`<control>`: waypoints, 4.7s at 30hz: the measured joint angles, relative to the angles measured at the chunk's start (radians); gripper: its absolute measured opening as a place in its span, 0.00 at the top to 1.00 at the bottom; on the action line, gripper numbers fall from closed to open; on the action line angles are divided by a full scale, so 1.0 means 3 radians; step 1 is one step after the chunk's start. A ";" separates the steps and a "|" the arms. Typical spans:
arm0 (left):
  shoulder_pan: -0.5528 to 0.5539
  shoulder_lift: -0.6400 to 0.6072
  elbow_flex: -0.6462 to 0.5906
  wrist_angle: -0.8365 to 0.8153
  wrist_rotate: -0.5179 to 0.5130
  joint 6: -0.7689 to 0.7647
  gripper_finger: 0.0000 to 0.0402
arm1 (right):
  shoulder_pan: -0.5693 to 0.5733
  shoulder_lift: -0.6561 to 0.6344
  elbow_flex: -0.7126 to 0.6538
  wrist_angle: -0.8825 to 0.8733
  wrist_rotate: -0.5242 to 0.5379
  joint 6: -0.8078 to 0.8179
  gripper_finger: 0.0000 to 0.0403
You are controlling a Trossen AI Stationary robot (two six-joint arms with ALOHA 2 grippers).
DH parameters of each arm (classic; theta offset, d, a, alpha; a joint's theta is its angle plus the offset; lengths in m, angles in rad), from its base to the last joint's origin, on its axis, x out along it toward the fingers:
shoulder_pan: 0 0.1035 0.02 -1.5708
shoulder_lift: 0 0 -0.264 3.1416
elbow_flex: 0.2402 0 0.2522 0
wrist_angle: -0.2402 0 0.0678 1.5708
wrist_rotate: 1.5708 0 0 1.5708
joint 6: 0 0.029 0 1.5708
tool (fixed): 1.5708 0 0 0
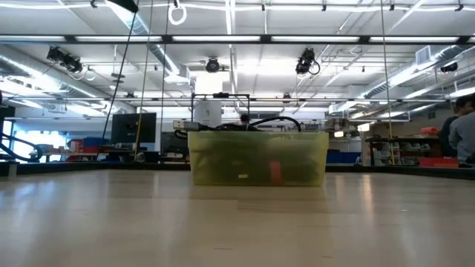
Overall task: Pick and place USB-C Cables
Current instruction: Return to Home Position
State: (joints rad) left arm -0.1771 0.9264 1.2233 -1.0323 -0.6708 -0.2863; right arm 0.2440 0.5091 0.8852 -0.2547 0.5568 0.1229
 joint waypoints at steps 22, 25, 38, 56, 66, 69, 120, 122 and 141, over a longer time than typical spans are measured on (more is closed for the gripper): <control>-0.0022 -0.1525 -0.2147 0.1696 0.0369 -0.0321 1.00 | 0.0000 -0.0823 0.0000 -0.0391 -0.0003 -0.0273 1.00; -0.0022 -0.1785 -0.2499 0.2015 0.0374 -0.0346 1.00 | 0.0000 -0.0852 0.0000 -0.0453 -0.0002 -0.0274 1.00; -0.0021 -0.2432 -0.3471 0.3200 0.0647 -0.0410 1.00 | 0.0000 -0.0963 -0.0001 -0.0680 0.0001 -0.0324 1.00; -0.0018 -0.2503 -0.3837 0.3126 0.1171 -0.1357 0.94 | 0.0000 -0.1416 -0.0001 -0.1001 0.0139 0.0215 0.99; -0.0018 -0.2501 -0.3835 0.3093 0.1170 -0.1273 0.91 | 0.0000 -0.1418 0.0000 -0.0835 0.0164 0.0200 0.94; -0.0018 -0.2501 -0.3835 0.3148 0.1167 -0.1378 0.92 | 0.0000 -0.1418 0.0000 -0.0842 0.0156 0.0195 0.94; 0.0080 -0.2508 -0.3833 0.3869 0.1667 0.0507 0.91 | 0.0000 -0.1674 -0.2615 0.0868 -0.1135 0.0033 0.94; 0.0080 -0.2506 -0.3833 0.3866 0.1667 0.0512 0.91 | -0.0001 -0.1674 -0.2745 0.1029 -0.1139 0.0026 0.94; 0.0847 -0.2506 -0.3833 0.3953 0.1752 0.0792 0.91 | -0.0001 -0.1674 -0.2929 0.1082 -0.0361 -0.0712 0.94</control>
State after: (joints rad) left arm 0.0771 0.1745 0.0734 0.1535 -0.1452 -0.0486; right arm 0.2436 0.0071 0.0064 0.0700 0.4484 -0.0907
